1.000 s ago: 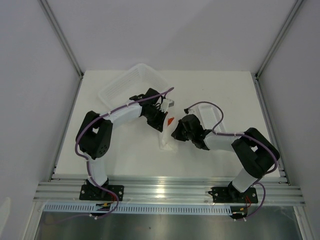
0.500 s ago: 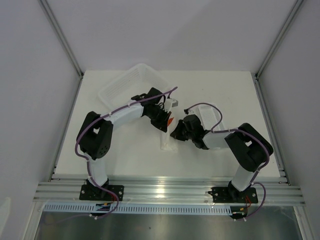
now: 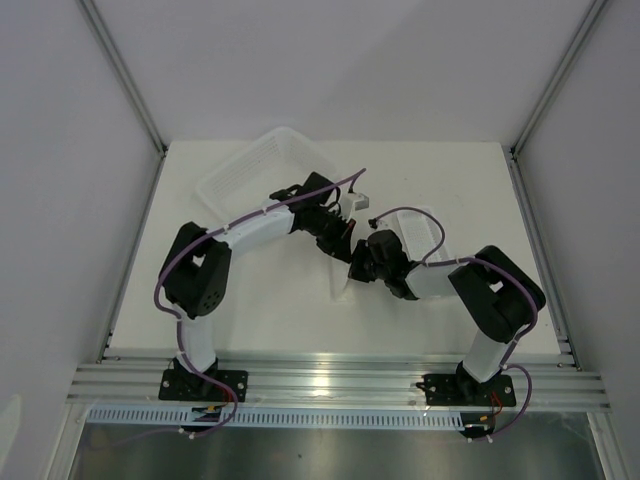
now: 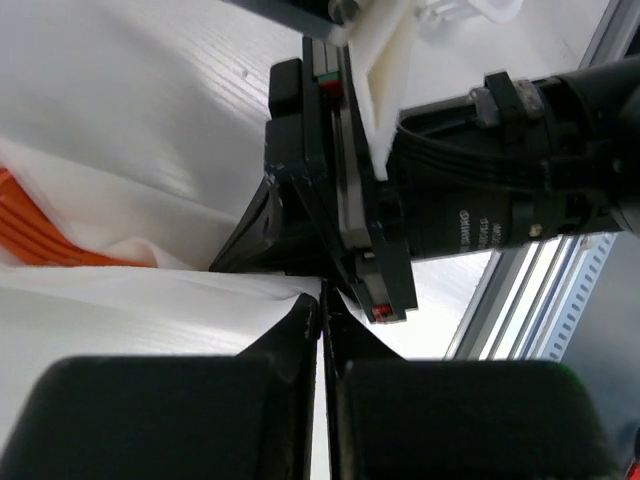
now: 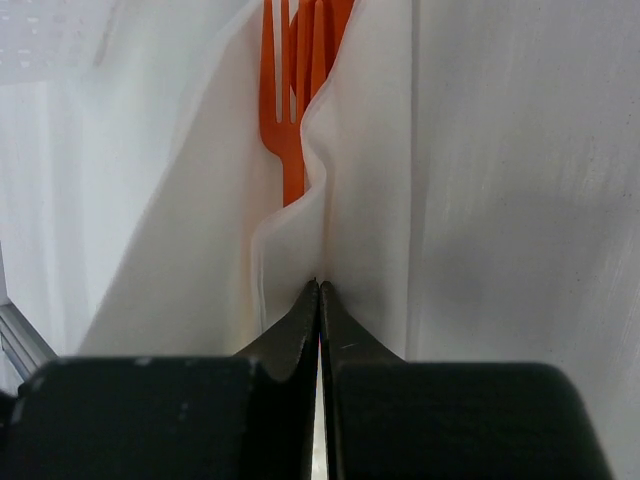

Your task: Place the utensils on the paper napkin and roll it up

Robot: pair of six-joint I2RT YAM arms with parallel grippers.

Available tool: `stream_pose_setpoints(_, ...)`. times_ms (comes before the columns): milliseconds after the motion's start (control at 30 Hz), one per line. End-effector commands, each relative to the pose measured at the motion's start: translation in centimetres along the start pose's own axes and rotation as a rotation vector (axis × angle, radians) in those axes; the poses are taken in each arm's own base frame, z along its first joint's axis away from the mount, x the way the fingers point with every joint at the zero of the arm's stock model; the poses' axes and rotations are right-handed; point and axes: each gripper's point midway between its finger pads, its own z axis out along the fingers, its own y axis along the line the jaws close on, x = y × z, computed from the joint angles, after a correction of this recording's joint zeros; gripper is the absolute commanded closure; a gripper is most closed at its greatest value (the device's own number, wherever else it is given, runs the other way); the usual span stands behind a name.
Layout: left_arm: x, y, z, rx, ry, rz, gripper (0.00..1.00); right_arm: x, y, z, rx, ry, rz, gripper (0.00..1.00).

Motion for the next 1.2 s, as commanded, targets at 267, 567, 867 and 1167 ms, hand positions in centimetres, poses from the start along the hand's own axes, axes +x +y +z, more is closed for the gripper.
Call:
stream_pose_setpoints(267, -1.1, 0.5, 2.7, 0.058, -0.011, -0.038, 0.99, 0.2, -0.4, -0.5, 0.026, 0.001, 0.022, 1.00)
stream_pose_setpoints(567, -0.6, 1.3, 3.0, 0.012, 0.000, -0.066, 0.99, -0.7, 0.8, -1.7, 0.109, -0.001, -0.059, 0.99)
stream_pose_setpoints(867, 0.0, 2.0, 3.0, -0.024, 0.010, -0.063, 0.99, -0.6, -0.5, -3.5, 0.202, 0.008, -0.038, 0.97)
stream_pose_setpoints(1167, -0.1, 2.2, 2.9, -0.028, 0.009, -0.035, 0.99, -1.3, -2.1, -5.5, 0.267, -0.007, -0.041, 0.96)
